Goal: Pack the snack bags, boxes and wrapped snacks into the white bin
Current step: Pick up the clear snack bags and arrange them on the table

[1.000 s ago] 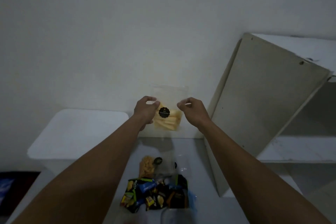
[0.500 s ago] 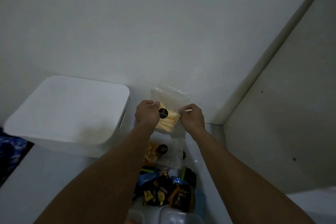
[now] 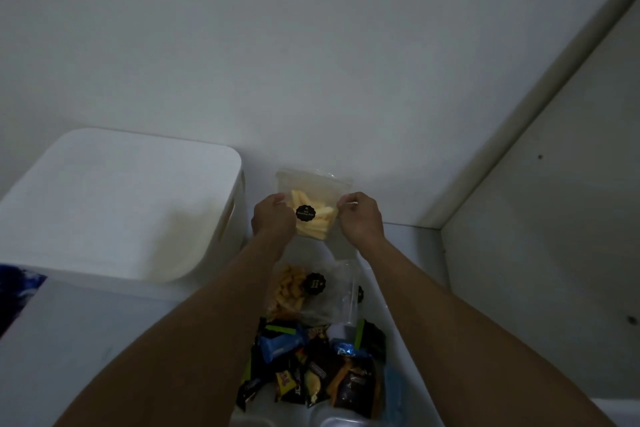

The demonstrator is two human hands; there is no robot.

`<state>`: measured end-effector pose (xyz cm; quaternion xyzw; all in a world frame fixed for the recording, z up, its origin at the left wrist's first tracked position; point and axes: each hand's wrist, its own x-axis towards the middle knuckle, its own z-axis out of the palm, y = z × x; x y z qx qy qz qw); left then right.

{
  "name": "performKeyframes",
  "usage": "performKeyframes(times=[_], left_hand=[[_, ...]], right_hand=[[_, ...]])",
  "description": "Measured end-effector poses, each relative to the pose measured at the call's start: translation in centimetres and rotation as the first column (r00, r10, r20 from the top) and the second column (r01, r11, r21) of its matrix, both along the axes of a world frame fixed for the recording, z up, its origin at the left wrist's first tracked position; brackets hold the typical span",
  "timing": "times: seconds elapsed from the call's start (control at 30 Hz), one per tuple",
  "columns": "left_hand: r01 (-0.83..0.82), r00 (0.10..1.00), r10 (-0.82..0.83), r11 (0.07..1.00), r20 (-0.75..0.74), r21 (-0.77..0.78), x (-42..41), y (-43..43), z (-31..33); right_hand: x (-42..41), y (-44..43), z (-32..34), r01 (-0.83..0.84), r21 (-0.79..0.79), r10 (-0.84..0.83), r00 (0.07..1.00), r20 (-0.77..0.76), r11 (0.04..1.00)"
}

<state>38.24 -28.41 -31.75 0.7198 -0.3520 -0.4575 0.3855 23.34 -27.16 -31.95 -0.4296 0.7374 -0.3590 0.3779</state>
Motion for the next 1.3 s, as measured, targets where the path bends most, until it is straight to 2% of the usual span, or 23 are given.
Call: performKeyframes(times=[0.23,0.37,0.47,0.53,0.6,0.67,0.7,0.8,0.93,1.07,1.17,1.3], left_hand=[[0.067,0.996,-0.066,0.998,0.06,-0.012,0.5,-0.2,-0.1],[0.073,0.988,-0.077,0.997,0.132,0.036,0.7,1.0,0.4],[0.202,0.946,-0.221,0.974,0.237,0.102,0.5,2.5,0.4],[0.416,0.847,-0.438,0.899,0.302,0.138,0.5,3.6,0.0],[0.635,0.645,-0.664,0.741,0.379,0.22,0.6,4.9,-0.6],[0.711,0.497,-0.739,0.647,0.455,0.276,0.8,5.9,-1.2],[0.717,0.479,-0.736,0.642,0.478,0.271,1.0,6.2,-1.2],[0.709,0.504,-0.706,0.667,0.498,0.229,1.3,6.9,-0.8],[0.722,0.52,-0.698,0.667,0.492,0.184,1.7,7.7,1.2],[0.716,0.6,-0.687,0.69,0.41,0.109,2.0,8.5,4.8],[0.644,0.729,-0.619,0.765,0.291,0.014,1.9,9.1,8.7],[0.621,0.763,-0.595,0.783,0.253,-0.03,2.2,10.8,15.0]], right_hand=[[0.0,-0.1,0.7,-0.136,0.066,0.136,0.991,-0.002,0.989],[-0.7,0.9,0.9,-0.151,0.129,0.154,0.988,-0.017,0.98],[-1.3,2.9,1.4,-0.168,0.155,0.184,0.978,-0.098,0.974],[-1.5,4.8,1.9,-0.188,0.188,0.22,0.962,-0.164,0.964],[-1.5,6.7,2.1,-0.195,0.266,0.255,0.943,-0.213,0.944],[-1.3,8.4,1.9,-0.195,0.38,0.296,0.927,-0.23,0.904],[-1.1,9.1,1.7,-0.2,0.429,0.313,0.925,-0.213,0.881],[-0.8,10.8,0.8,-0.174,0.468,0.276,0.948,-0.16,0.867],[-0.5,12.2,2.4,-0.1,0.395,0.159,0.98,-0.121,0.913],[-0.6,13.7,6.9,-0.071,0.26,0.082,0.996,-0.033,0.963],[-0.8,14.9,10.8,-0.092,0.185,0.092,0.996,0.008,0.978],[-0.6,16.4,16.2,-0.027,-0.037,0.031,0.993,0.111,0.999]])
